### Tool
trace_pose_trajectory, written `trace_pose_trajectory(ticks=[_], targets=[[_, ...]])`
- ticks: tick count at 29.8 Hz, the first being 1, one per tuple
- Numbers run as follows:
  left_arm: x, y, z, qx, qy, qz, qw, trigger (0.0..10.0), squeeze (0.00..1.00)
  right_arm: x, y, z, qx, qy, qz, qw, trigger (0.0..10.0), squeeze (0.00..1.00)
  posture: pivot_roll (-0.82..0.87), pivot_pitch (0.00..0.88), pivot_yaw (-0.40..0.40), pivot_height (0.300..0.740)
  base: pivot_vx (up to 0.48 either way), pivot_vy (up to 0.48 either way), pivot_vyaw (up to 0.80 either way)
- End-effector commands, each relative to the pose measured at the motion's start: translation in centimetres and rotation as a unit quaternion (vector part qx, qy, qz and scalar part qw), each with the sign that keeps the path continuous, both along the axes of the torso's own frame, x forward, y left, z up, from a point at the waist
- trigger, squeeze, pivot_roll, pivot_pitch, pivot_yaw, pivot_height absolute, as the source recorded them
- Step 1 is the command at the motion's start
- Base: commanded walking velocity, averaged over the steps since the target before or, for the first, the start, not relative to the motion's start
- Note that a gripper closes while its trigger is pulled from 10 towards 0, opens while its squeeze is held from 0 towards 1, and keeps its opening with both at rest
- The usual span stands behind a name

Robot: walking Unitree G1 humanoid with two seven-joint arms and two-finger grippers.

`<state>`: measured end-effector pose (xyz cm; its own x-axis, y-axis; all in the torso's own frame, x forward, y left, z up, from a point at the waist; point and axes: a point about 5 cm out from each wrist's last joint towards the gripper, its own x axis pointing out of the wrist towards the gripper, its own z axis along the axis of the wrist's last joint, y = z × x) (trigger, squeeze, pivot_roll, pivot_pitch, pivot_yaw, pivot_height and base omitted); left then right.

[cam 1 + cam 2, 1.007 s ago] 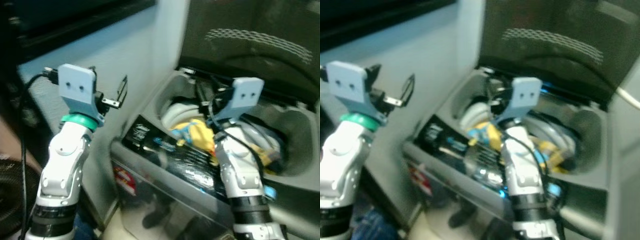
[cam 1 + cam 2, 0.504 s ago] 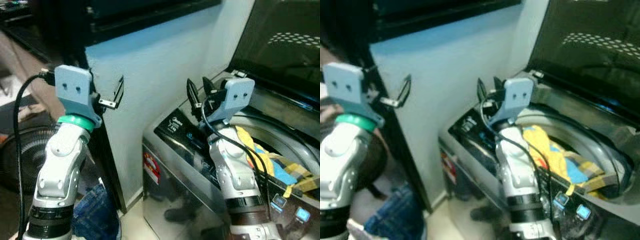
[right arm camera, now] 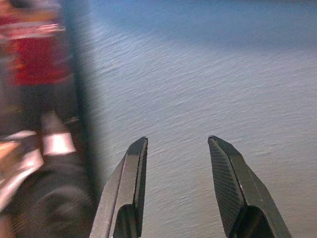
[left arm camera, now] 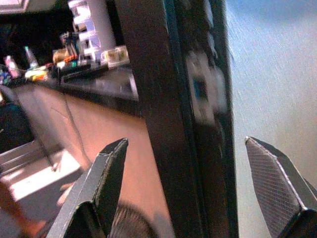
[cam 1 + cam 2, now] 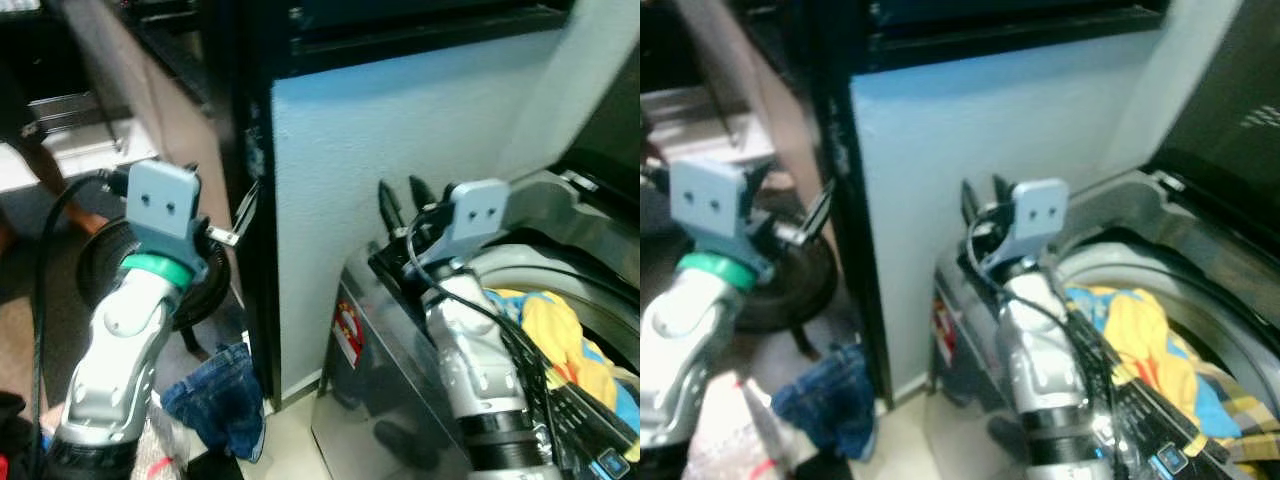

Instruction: Clothes washing

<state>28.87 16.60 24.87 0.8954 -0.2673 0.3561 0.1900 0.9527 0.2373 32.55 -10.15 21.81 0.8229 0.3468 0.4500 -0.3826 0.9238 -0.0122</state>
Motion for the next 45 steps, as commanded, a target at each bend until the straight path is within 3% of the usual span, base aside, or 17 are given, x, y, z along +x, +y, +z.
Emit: trace_pose_trajectory(ticks=[1,7,11,20,41,45], targets=[[-0.8,-0.6,-0.3,0.007,0.009,-0.016,1.0,10.0,0.0,-0.7,-0.4,-1.7,-0.003,0.026,0.009,1.0,10.0,0.0,0.09,0.057,-0.002,0.74,0.0,0.0,0.76],[-2.2,-1.7,-1.0,-0.012,0.03,-0.031,0.999,10.0,0.0,-2.1,-0.5,-4.9,-0.002,0.078,0.025,0.997,10.0,0.0,0.1,0.055,-0.002,0.74,0.0,0.0,0.74],[-2.1,-2.1,-1.2,-0.014,0.032,-0.033,0.999,10.0,0.0,-2.1,-0.1,-5.3,-0.005,0.083,0.03,0.996,10.0,0.0,0.1,0.053,0.003,0.74,0.0,0.0,0.75],[-1.1,-2.0,1.0,-0.019,0.001,-0.031,0.999,10.0,0.0,-1.1,0.2,-2.4,0.017,0.04,0.03,0.999,10.0,0.0,0.1,0.057,0.015,0.74,0.0,0.0,0.75],[-1.0,-2.1,1.1,-0.029,0.003,-0.024,0.999,10.0,0.0,-0.9,0.4,-2.2,0.024,0.04,0.028,0.999,10.0,0.0,0.1,0.063,0.014,0.74,0.0,0.0,0.75],[-0.6,-2.3,1.3,-0.022,-0.006,-0.017,1.0,10.0,0.0,-0.9,0.8,-1.9,0.025,0.036,0.031,0.999,10.0,0.0,0.09,0.062,0.015,0.74,0.24,0.0,0.0]])
